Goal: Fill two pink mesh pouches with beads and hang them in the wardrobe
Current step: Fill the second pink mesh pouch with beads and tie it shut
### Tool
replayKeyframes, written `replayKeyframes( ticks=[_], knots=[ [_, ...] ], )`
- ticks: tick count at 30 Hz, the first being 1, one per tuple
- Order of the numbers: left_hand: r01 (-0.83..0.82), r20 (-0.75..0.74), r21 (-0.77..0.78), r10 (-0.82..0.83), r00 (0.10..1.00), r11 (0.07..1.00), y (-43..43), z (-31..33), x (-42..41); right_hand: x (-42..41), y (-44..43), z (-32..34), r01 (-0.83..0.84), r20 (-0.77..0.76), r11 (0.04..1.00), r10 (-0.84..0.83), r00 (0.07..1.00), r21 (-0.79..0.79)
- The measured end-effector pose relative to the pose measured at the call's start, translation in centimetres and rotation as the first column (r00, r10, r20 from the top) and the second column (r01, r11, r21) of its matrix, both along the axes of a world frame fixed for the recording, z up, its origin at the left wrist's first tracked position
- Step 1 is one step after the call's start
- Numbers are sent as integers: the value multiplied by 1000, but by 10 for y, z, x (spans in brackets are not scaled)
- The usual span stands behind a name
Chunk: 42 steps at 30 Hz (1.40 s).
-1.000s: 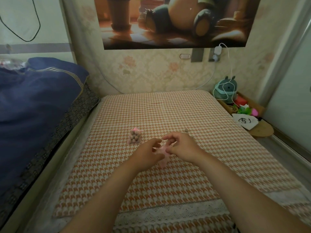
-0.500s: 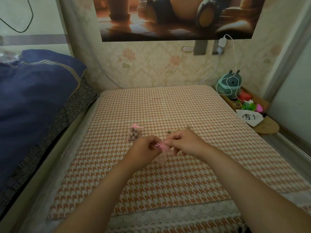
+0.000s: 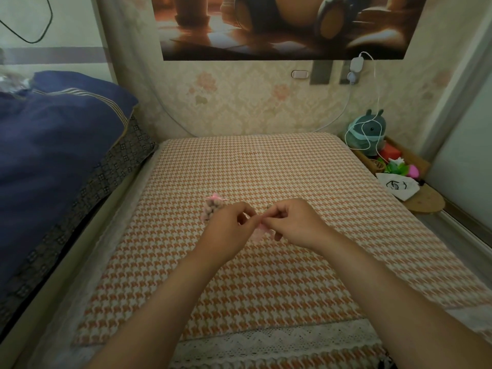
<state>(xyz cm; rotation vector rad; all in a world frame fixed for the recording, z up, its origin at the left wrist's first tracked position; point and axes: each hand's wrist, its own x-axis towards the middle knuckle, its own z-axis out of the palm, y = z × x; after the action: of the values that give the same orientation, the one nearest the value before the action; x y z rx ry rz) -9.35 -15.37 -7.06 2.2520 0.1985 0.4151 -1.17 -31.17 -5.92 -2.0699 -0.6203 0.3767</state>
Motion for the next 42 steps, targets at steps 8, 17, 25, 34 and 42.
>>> replayKeyframes(
  ticks=[8,17,25,34,42],
  knots=[
    [-26,-149,-159,2,989,987,7,2,-1,-2,3,-3,-13,110,1000,12,994,2],
    [-61,-176,-89,44,983,994,6,3,-3,-8,8,-2,-65,144,997,69,987,-33],
    [-107,-197,-103,85,977,989,5,3,0,-3,3,3,-115,346,974,179,921,-197],
    [-129,-222,-462,26,975,877,2,9,0,-8,1,10,-108,477,940,260,839,-323],
    [-73,-207,-361,-3,978,930,10,9,1,-2,2,9,-100,475,936,261,841,-337]
  ],
)
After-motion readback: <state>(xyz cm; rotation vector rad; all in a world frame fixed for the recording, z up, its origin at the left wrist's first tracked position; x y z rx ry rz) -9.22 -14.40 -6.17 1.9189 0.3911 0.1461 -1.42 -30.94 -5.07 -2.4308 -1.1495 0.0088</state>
